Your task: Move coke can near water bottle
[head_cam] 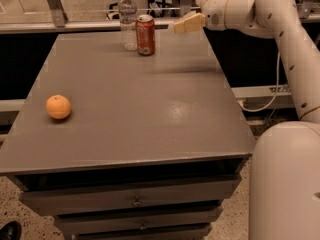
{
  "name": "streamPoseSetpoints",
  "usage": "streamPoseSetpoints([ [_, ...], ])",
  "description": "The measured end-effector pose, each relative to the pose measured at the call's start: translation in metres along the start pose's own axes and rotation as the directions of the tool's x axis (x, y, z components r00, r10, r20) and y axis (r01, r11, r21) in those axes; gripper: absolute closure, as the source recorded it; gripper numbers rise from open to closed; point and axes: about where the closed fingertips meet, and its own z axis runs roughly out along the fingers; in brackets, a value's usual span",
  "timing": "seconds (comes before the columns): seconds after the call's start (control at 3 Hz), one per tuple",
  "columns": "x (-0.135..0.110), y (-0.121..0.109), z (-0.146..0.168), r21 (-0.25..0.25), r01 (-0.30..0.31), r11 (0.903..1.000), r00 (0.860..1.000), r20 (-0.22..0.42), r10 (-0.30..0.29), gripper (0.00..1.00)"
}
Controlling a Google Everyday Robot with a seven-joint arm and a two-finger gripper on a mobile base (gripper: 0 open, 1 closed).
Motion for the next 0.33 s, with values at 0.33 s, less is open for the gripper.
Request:
streamPoseSetpoints([
  [0.33,0.0,0.0,0.0,0.0,0.0,1.0,1.0,0.0,0.0,0.0],
])
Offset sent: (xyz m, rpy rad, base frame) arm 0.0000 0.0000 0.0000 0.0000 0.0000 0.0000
